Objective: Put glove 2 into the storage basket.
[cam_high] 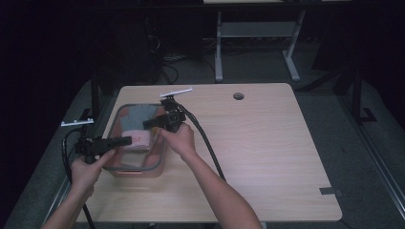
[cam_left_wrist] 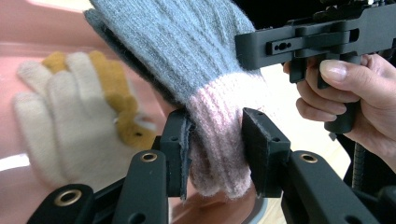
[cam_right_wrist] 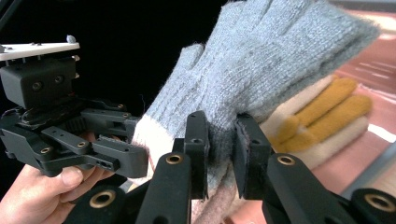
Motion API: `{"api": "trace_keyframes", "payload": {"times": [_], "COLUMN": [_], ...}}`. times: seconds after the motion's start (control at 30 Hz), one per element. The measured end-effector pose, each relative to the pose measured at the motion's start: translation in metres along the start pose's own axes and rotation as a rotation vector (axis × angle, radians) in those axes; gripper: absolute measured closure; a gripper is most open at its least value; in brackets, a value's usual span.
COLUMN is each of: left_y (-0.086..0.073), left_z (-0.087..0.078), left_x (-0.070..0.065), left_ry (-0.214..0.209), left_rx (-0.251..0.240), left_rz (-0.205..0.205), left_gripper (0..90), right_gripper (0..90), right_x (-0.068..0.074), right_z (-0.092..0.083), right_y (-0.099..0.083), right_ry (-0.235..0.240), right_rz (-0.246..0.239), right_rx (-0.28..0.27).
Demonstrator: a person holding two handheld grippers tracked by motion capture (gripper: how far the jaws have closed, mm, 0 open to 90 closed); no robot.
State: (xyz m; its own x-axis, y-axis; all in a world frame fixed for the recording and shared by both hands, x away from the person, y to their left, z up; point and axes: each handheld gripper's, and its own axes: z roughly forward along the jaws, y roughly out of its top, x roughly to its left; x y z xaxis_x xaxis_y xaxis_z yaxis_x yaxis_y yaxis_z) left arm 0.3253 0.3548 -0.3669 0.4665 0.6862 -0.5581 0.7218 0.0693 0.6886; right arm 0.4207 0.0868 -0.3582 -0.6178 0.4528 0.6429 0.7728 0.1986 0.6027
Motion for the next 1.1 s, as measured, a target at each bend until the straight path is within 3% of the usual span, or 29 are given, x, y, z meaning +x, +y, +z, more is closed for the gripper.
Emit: {"api": "trace_keyframes", "payload": {"times": [0.57, 0.8, 1.1], "left_y": [-0.010, -0.014, -0.016], "left_z": [-0.002, -0.001, 0.003], "left_x": [0.020, 0.023, 0.029], "left_ry": [0.043, 0.084, 0.135], "left_rx": [0.047, 0.081, 0.124], "left_rz": [-0.043, -0.011, -0.010], "left_gripper": [62.3, 61.3, 61.3], "right_gripper": [76.9, 76.8, 76.5], "right_x": [-0.008, -0.012, -0.014], "right_z": [0.030, 0.041, 0.051], "right_y": [-0.007, -0.010, -0.014], "right_ry": [0.002, -0.007, -0.036], "right_rz": [0.019, 0.025, 0.010], "right_rx": [0.043, 0.070, 0.106]}}
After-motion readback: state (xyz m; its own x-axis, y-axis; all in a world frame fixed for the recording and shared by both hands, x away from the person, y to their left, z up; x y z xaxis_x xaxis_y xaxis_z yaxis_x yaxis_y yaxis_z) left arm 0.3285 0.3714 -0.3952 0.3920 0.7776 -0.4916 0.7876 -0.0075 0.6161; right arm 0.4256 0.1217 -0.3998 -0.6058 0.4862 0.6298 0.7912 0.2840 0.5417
